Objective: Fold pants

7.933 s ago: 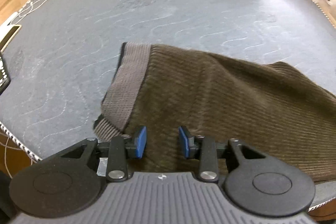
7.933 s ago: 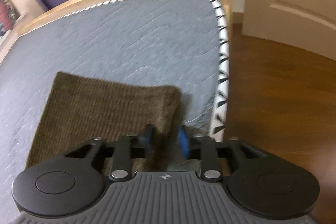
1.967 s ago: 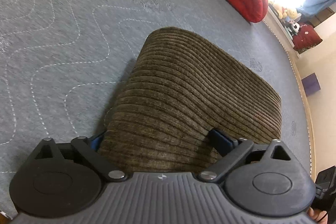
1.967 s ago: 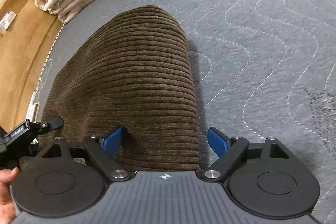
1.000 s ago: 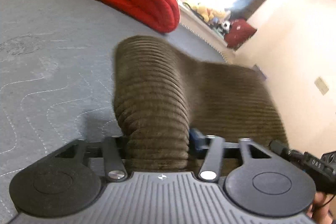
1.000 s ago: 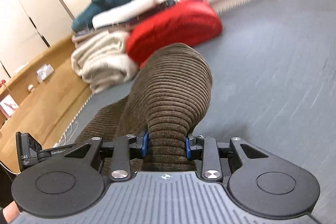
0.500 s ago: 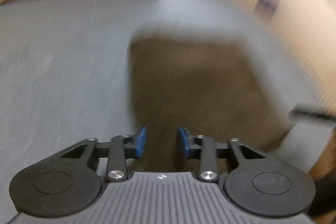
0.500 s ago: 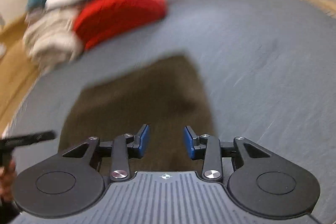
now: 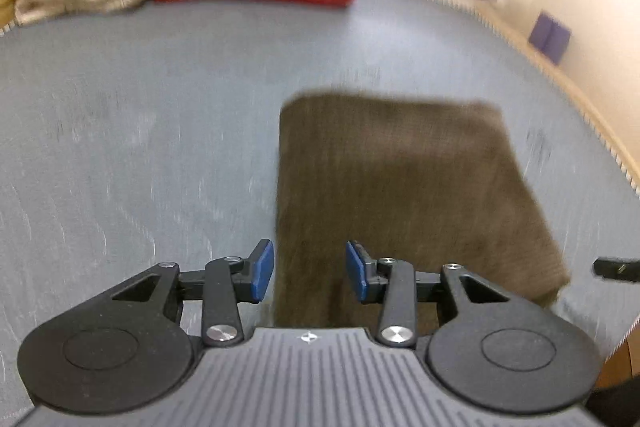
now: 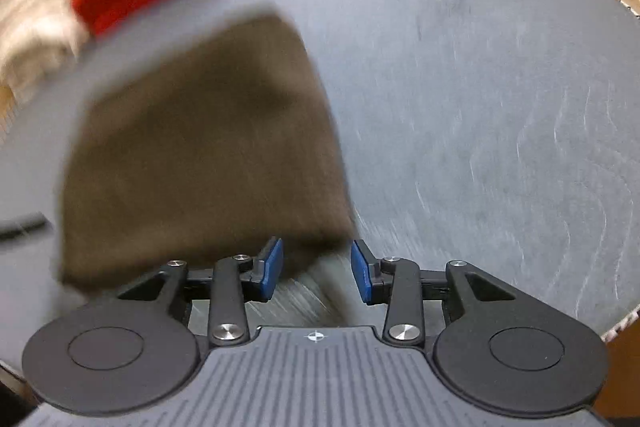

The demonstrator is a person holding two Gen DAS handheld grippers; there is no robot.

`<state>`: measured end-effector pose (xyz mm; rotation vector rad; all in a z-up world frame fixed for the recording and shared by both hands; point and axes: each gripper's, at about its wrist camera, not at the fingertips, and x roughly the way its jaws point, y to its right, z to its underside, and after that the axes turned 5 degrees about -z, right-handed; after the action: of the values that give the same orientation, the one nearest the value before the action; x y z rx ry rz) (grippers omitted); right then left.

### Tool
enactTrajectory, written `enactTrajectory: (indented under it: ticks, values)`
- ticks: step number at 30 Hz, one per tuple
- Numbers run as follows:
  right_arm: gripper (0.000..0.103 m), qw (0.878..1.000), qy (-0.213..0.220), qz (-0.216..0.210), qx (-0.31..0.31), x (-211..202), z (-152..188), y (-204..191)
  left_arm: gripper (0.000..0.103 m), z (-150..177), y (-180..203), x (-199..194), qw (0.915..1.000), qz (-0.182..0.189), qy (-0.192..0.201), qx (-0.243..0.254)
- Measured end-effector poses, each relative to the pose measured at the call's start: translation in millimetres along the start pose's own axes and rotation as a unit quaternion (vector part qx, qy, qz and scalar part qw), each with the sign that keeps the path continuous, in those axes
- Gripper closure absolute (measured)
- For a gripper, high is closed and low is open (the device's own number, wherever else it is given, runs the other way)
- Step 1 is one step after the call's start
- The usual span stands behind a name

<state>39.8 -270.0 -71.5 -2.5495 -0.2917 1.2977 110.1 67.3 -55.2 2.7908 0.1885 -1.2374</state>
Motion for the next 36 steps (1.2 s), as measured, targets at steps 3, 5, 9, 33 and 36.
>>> enactTrajectory:
  ticks: [3,5,9,33,36]
  values:
    - [0.063,0.997,0.065,-0.026,-0.028,-33,-26,-18,0.059,-7,8,-13,0.9986,0.010,0.051,-0.005]
    - [0.057,0.991,0.105,-0.050,-0.064,-55,-43,-31,0.059,-9,16,-16,0.9969,0.014,0.077,0.004]
    - [0.041,0.969,0.175,-0.068,-0.158,-82,-60,-45,0.069,-12,38,-5,0.9953,0.002,0.095,0.018]
    - [0.043,0.987,0.149,-0.052,0.000,-22,-109,4,0.074,-66,75,145,0.9840,-0.138,-0.068,0.090]
    - [0.043,0.989,0.143,-0.033,0.032,-22,-113,17,0.075,-85,101,145,0.9710,-0.204,-0.067,0.105]
